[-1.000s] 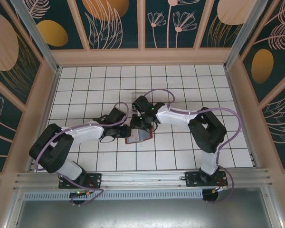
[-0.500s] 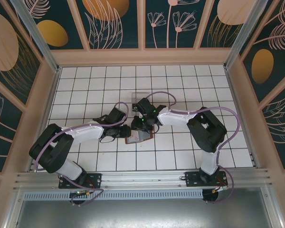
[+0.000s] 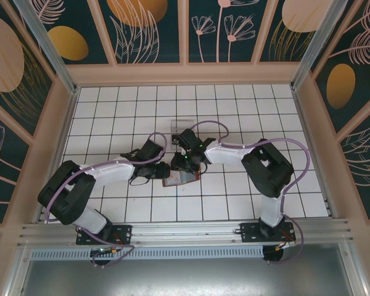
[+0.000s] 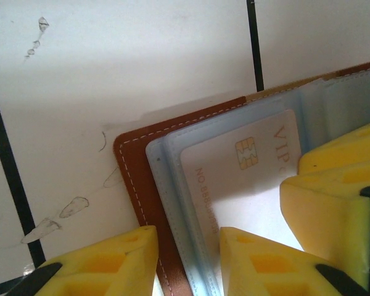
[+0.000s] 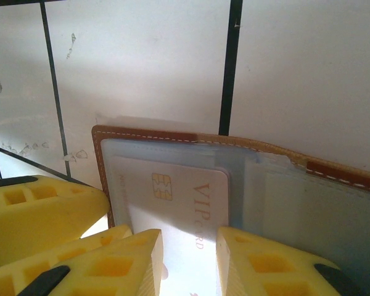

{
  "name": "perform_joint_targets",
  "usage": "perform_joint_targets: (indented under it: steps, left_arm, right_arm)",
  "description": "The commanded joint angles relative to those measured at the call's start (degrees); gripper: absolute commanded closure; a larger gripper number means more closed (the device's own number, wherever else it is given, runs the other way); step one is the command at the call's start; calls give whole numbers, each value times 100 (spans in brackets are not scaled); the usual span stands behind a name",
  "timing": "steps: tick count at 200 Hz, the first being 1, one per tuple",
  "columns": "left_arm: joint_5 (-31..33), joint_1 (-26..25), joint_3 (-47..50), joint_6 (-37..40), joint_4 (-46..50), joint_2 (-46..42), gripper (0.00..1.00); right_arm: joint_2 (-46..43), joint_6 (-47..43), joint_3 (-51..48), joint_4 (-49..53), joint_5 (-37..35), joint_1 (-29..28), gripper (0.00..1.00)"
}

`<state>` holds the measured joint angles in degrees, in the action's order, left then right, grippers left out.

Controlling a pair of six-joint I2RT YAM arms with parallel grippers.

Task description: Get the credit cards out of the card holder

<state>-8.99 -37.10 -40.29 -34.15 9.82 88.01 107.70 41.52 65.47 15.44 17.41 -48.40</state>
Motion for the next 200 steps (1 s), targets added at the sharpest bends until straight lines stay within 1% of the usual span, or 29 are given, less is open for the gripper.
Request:
perform_joint_targets:
  steps: [1,24,81,118,155,200]
  left_arm:
    - [216,-32,83,-28,236,-90,65]
    - [257,-34,57,-21,266,-104,64]
    - [376,-25,-9,-13,435,-154,62]
    - [461,-33,-47,-21,537,-288,62]
    - [469,-29,-47,-21,538,-244,63]
    - [484,-30,-126,-47,554,-271,63]
  right_arm:
    - [75,57,-97,157,-215,-38,68]
    - [55,12,-57,311,-416,-38,67]
    - [-87,-31,-39,489,-645,-51,67]
    - [-239,-29,-35,504,-669,-55,67]
    - [-402,5,-111,382,-499,-69,68]
    - [-530,80,-315,-40,-64,-57,68]
